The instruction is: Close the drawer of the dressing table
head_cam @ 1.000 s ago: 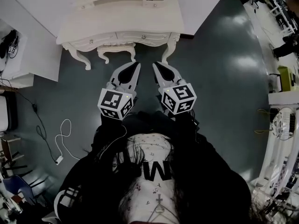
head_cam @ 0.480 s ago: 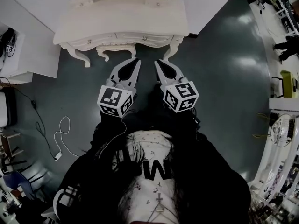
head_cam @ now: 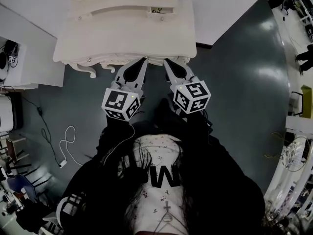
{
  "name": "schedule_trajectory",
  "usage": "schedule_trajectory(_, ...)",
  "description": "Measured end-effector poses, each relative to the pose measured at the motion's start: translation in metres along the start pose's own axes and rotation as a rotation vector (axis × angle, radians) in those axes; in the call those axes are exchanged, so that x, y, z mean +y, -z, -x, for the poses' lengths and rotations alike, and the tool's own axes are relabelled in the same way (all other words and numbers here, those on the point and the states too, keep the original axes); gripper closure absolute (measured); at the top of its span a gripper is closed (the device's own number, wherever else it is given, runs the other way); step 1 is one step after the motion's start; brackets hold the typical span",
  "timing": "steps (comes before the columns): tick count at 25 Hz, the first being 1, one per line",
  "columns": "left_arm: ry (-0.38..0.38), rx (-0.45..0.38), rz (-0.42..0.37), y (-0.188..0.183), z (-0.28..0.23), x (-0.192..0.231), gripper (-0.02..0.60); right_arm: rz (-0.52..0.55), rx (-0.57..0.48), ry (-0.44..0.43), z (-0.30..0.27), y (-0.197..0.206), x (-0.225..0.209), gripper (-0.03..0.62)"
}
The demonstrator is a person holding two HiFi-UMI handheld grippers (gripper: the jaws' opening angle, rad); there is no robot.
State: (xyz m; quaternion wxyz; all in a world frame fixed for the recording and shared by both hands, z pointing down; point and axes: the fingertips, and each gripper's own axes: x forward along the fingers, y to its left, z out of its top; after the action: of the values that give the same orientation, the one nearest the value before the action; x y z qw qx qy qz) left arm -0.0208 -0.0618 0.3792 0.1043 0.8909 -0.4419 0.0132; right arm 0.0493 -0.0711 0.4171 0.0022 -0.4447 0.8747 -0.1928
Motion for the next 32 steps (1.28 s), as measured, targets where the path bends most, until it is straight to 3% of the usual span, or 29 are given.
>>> schedule_trajectory(7,-0.083,0.022,0.031,0.000,-0.050,0.020,0.581,-0.025,0.029,-0.028,-0.028,-0.012,-0.056,0.586)
schedule_trajectory(16,-0.147,0.049,0.032,0.000,-0.071,0.045,0.581,-0.046,0.043,-0.073,-0.054,-0.015,-0.072,0.586)
schedule_trajectory(21,-0.111,0.059,0.016,-0.004,-0.098,0.055,0.581,-0.031,0.048,-0.050,-0.068,-0.016,-0.090,0.586)
schedule_trajectory(32,0.026,0.042,0.019,-0.038,-0.178,0.104,0.581,0.038,0.116,0.086,-0.141,-0.004,-0.160,0.586)
